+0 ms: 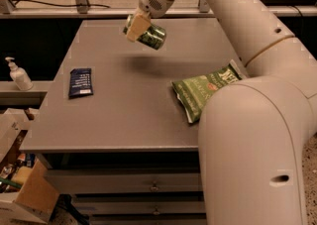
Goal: Place green can upright
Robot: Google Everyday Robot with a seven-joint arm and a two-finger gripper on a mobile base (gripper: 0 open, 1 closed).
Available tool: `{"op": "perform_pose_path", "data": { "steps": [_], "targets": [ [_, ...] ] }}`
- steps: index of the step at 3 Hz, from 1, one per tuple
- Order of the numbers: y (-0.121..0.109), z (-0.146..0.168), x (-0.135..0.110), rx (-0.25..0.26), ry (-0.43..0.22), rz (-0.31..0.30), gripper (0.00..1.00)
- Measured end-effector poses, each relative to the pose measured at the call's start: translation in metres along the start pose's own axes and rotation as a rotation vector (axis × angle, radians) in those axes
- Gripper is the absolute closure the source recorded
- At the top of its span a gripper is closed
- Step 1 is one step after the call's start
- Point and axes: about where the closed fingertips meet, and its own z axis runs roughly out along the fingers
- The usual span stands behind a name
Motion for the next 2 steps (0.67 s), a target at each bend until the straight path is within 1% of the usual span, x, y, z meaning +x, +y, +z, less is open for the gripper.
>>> {"op": "perform_pose_path", "data": {
  "steps": [1, 2],
  "targets": [
    [0.0008, -0.0079, -0.0122, -0.056, -0.186, 0.055, 1.00],
    [-0.0008, -0.0129, -0.0191, -0.102, -0.342, 0.110, 1.00]
  ]
}}
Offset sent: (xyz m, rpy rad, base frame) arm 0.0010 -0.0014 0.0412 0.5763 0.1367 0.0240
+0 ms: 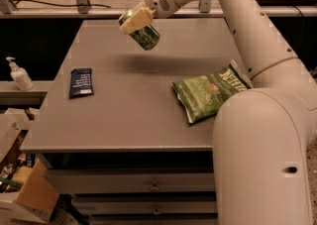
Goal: Place green can upright
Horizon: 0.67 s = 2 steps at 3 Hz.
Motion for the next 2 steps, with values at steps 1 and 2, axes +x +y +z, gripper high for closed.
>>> {"op": "perform_pose_path", "data": {
  "steps": [1, 2],
  "targets": [
    [0.0001, -0.0081, -0.0069, -0.026, -0.149, 0.047, 1.00],
    [0.0001, -0.0080, -0.0069, -0.026, -0.149, 0.047, 1.00]
  ]
}}
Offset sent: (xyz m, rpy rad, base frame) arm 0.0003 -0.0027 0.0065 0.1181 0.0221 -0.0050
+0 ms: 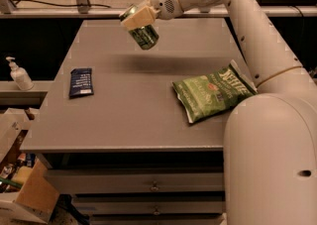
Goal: Place green can upright
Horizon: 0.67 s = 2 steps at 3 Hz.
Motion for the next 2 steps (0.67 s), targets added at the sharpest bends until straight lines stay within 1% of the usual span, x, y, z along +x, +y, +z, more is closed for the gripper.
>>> {"op": "perform_pose_path", "data": {
  "steps": [1, 2],
  "targets": [
    [-0.0024, -0.0025, 0.0006, 0.019, -0.067, 0.005, 1.00],
    [-0.0018, -0.0106, 0.0022, 0.065, -0.212, -0.005, 1.00]
  ]
}}
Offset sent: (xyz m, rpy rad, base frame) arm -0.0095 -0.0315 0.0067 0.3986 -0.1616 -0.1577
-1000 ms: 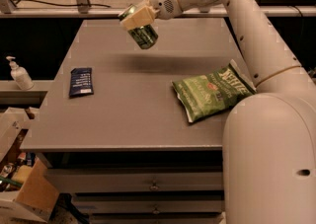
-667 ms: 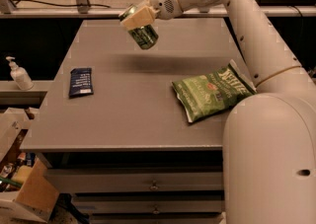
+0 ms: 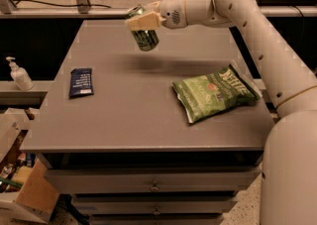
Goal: Place green can upright
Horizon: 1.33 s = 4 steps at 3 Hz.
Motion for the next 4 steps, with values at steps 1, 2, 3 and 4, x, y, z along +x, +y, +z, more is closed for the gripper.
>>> {"op": "perform_pose_path", "data": {
  "steps": [1, 2, 3, 4],
  "targets": [
    [0.003, -0.013, 0.005, 0.065, -0.134, -0.021, 1.00],
    [-0.001, -0.022, 0.018, 0.126, -0.234, -0.061, 1.00],
    [-0.008, -0.014, 0.026, 0.109, -0.231, -0.062, 1.00],
    [-0.017, 0.001, 0.034, 0.079, -0.219, -0.054, 1.00]
  ]
}}
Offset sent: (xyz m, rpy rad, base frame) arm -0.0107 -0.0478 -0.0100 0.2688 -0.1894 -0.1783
